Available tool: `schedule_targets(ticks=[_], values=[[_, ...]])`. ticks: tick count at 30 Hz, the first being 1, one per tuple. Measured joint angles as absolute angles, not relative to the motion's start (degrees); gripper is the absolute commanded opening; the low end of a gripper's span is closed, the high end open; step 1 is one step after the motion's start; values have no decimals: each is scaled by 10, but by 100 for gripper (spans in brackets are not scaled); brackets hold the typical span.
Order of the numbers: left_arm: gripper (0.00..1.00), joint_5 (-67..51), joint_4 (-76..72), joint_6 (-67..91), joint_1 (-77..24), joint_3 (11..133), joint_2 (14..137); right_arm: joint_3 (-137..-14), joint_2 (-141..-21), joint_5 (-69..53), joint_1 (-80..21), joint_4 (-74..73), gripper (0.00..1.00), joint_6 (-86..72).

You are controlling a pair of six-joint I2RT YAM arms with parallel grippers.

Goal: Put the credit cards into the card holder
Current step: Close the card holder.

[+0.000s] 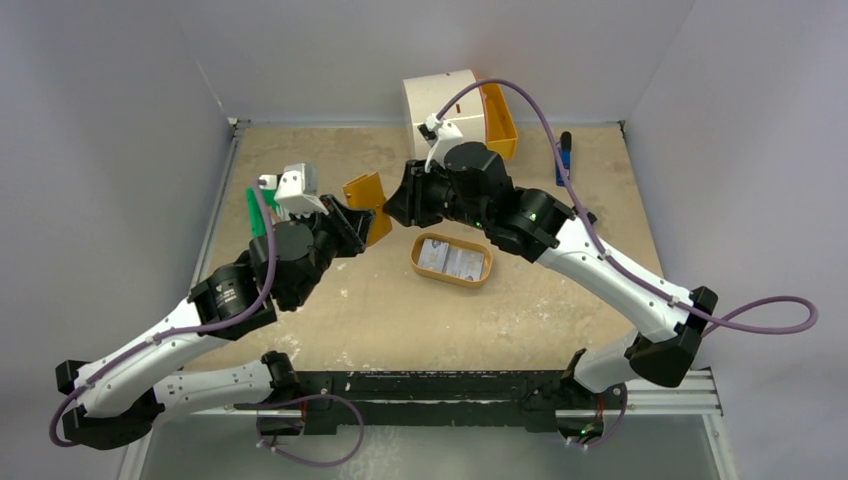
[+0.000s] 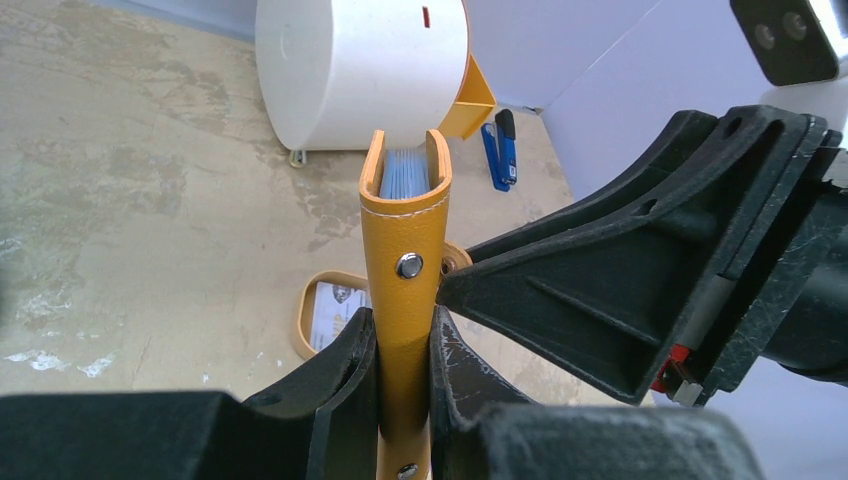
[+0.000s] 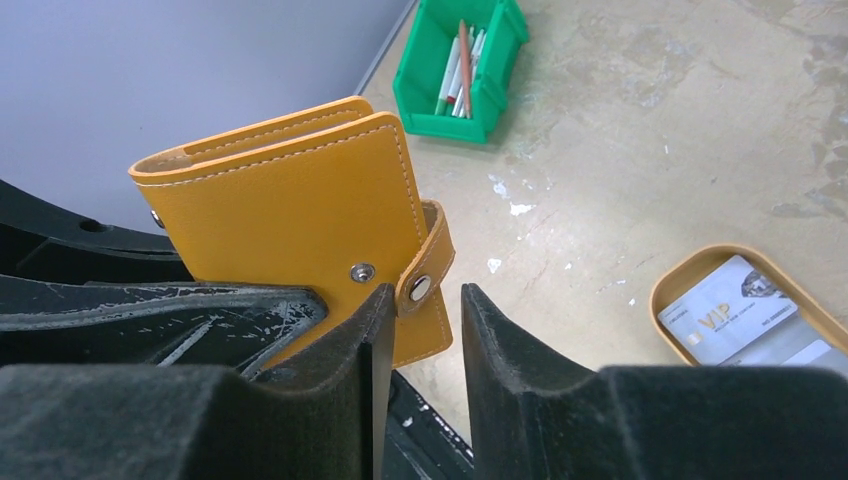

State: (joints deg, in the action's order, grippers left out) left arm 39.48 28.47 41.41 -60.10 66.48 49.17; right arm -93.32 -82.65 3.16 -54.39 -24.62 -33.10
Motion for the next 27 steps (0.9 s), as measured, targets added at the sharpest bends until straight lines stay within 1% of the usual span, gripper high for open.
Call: schedule_targets(ticks=[3, 4, 7, 10, 12, 16, 18, 27], values=[[0, 395, 285, 414, -601, 665, 490, -933, -829, 27, -544, -246, 29, -335], [0, 395, 285, 414, -601, 665, 489, -933, -829, 24, -544, -246, 30, -335], [0, 395, 285, 414, -601, 665, 488, -933, -829, 20, -544, -246, 40, -338], [0, 395, 285, 414, -601, 665, 488, -933, -828, 20, -544, -244, 42, -340], [0, 395, 286, 414, -601, 665, 488, -931, -826, 21, -544, -239, 40, -342], [0, 395, 287, 415, -601, 665, 486, -924, -815, 22, -544, -232, 28, -345], [0, 395, 288, 415, -601, 665, 486, -923, -812, 23, -544, -229, 24, -347], [0, 395, 288, 415, -601, 665, 484, -923, -811, 22, -543, -223, 25, -349]])
